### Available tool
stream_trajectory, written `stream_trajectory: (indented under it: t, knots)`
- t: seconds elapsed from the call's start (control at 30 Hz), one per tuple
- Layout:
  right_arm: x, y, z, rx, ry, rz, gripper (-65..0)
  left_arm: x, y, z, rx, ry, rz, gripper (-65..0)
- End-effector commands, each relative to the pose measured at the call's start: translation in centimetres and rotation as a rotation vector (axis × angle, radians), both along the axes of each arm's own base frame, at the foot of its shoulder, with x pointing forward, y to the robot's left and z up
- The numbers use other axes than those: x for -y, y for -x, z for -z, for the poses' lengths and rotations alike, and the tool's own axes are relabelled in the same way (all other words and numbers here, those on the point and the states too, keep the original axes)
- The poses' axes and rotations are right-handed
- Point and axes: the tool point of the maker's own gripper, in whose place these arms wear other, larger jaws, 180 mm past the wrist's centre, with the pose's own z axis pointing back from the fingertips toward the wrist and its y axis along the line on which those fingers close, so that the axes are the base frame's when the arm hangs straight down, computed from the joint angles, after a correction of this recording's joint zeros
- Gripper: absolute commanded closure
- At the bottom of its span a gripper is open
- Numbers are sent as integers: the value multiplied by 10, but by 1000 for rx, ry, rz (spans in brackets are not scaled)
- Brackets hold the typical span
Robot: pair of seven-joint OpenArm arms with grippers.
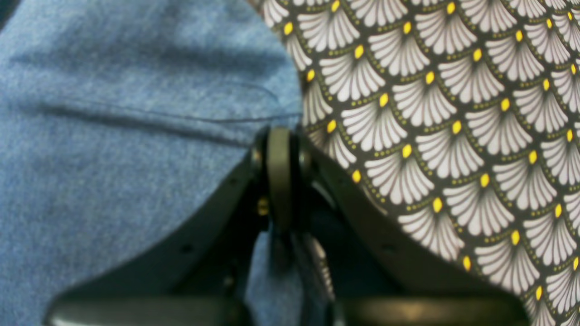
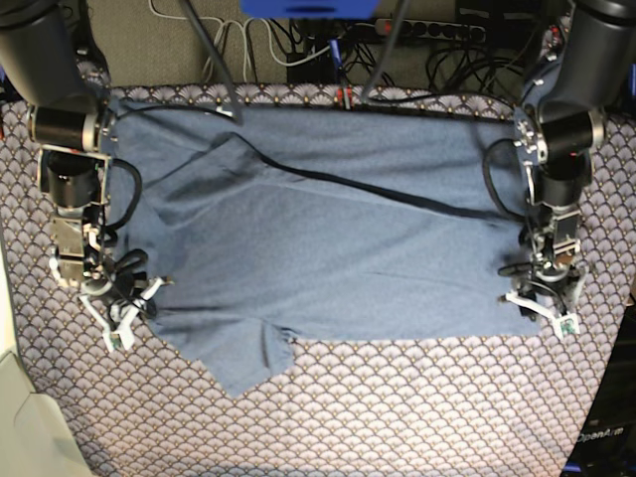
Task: Fold the T-shirt properly
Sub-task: 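Reach both grippers to the shirt's hem edge and grasp it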
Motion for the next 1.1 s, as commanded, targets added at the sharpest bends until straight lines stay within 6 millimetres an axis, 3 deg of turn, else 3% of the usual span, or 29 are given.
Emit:
stream_trajectory:
  t: [0.0, 0.43, 0.53, 0.6, 0.77, 1.07]
  knots:
    - [10, -4, -6, -5, 32, 7, 0, -5, -13, -21, 59, -15, -4, -288]
    - [9, -4, -6, -5, 31, 3, 0, 10, -11, -10, 48, 10, 12, -284]
    - [9, -4, -6, -7, 31, 3, 0, 11, -2, 3, 15, 20, 9, -277]
    - [9, -3, -5, -8, 32, 3, 0, 10, 2, 8, 11, 20, 6, -222]
    - [9, -3, -5, -8, 32, 3, 0, 7, 13, 20, 3, 16, 0, -1]
    - [9, -5, -8, -1, 32, 1, 0, -6, 10, 8, 28, -9, -10, -5]
